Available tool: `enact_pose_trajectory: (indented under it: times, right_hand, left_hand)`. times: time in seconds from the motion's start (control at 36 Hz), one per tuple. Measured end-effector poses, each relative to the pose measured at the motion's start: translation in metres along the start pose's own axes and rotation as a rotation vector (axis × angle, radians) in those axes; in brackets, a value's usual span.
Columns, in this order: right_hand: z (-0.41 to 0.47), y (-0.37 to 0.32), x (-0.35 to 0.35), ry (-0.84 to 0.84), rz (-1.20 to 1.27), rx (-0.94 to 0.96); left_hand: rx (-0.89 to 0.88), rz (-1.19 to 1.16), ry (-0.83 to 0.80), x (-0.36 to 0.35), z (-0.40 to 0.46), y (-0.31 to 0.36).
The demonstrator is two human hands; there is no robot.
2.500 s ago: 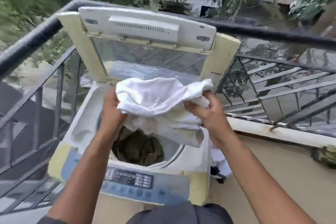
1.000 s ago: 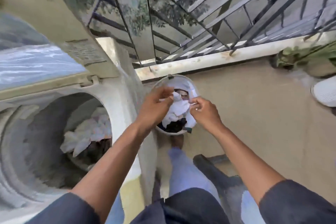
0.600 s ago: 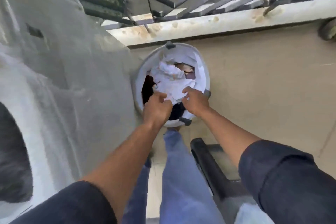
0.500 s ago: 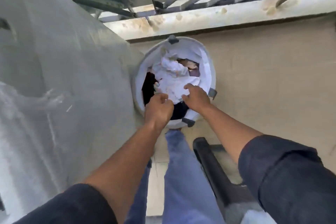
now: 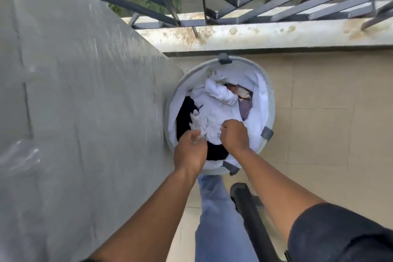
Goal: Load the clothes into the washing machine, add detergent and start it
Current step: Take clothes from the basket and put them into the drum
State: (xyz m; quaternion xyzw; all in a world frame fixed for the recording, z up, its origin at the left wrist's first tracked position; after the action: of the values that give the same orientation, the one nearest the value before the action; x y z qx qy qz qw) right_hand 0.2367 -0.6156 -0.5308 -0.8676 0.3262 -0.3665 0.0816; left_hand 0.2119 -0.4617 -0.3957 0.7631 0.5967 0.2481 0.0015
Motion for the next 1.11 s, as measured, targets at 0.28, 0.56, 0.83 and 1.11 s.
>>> enact_pose_trajectory:
  times: [0.28, 0.56, 0.83, 1.11]
  right_hand:
    - [-0.131, -0.064, 0.099, 0.094, 0.253, 0.076]
    - [-0.264, -0.146, 0.254, 0.177, 0.548, 0.319]
    - [-0.416, -0.216, 0.354, -0.044, 0.967, 0.685]
    - [-0.466, -0.2, 0.381, 0.374, 0.932, 0.636]
  left_hand:
    - [-0.123, 0.022, -0.017, 0.023, -0.085, 0.05]
    - [-0.586, 0.18, 0.058, 0.079, -0.175, 0.095]
    - [-0.74, 0.369, -0.04, 0.128, -0.25, 0.122]
    - [-0.702, -0.224, -0.256, 0.179, -0.325, 0.16]
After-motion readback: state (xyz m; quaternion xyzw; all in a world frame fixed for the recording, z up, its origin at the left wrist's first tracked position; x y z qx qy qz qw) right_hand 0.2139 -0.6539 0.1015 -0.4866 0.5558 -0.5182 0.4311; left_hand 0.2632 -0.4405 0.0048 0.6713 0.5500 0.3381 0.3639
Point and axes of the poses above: each hand's wrist, its own z-axis towards the middle knuckle, its own x-axis out of the back of the hand, y = z × x, the point moved 6 cm from there along z, towards the middle knuckle, and after that the axes turned 2 degrees about -x, right-handed, at the moved point
